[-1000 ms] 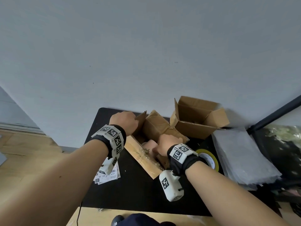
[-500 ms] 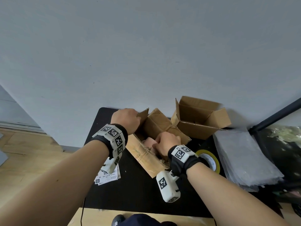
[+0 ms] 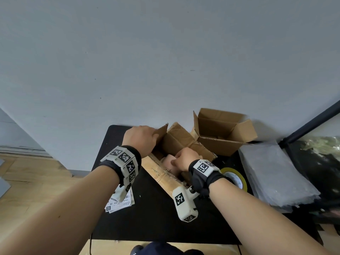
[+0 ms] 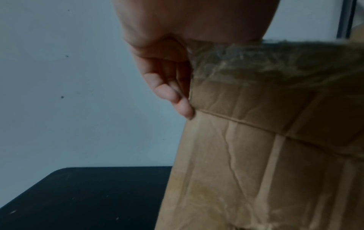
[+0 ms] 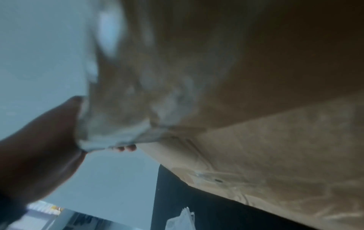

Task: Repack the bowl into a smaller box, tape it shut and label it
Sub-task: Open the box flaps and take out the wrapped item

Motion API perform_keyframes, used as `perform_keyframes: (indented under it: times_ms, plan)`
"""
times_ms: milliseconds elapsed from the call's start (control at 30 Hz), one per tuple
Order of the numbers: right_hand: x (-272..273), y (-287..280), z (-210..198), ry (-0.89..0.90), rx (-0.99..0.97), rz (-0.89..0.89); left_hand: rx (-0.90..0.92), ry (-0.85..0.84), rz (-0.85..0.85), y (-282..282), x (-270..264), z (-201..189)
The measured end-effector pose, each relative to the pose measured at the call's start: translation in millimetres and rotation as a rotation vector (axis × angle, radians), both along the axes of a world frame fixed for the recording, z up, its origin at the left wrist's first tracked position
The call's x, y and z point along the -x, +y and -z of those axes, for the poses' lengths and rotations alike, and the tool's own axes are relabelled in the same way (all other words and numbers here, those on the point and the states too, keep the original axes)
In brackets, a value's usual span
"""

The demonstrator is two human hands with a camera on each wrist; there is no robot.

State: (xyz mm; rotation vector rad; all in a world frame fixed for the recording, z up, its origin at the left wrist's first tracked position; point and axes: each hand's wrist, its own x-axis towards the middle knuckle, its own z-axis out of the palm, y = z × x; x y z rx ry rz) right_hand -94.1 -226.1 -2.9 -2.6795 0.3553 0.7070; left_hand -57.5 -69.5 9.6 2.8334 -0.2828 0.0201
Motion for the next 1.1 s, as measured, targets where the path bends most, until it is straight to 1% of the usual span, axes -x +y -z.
perform_keyframes:
  times_ms: [33, 100, 200, 300, 367, 467, 567, 733, 833, 967, 1033, 1100]
  plan:
    - [0, -1, -1, -0.001, -0.040, 0.012, 0.010, -0.002, -0.011, 2, 0, 2]
    - [-1, -2, -6, 0.003, -0.190, 0.041, 0.004, 0.019, -0.034, 6, 0, 5]
    - [-8, -3, -19, -0.002, -0.351, 0.007, -0.042, 0.074, -0.052, 13, 1, 13]
    - [-15, -4, -31, -0.110, -0.512, 0.028, 0.008, 0.133, -0.129, 19, -4, 17]
    - [-18, -5, -38, -0.202, -0.550, 0.041, 0.042, 0.149, -0.209, 23, -8, 16]
    - [-26, -8, -54, -0.313, -0.530, 0.013, 0.063, 0.154, -0.334, 34, -16, 11]
    - [-31, -17, -68, -0.350, -0.482, -0.020, 0.132, 0.211, -0.463, 48, -23, 9]
    - [-28, -33, -67, -0.419, -0.368, -0.021, 0.298, 0.269, -0.573, 60, -27, 15]
    - [-19, -39, -57, -0.398, -0.253, -0.076, 0.311, 0.240, -0.593, 54, -25, 15]
    - [-11, -47, -46, -0.364, -0.185, -0.159, 0.265, 0.098, -0.549, 38, -22, 11]
    - [-9, -52, -43, -0.356, -0.181, -0.167, 0.253, 0.104, -0.531, 36, -25, 11]
    - [-7, -59, -42, -0.361, -0.174, -0.146, 0.301, 0.128, -0.587, 41, -29, 13]
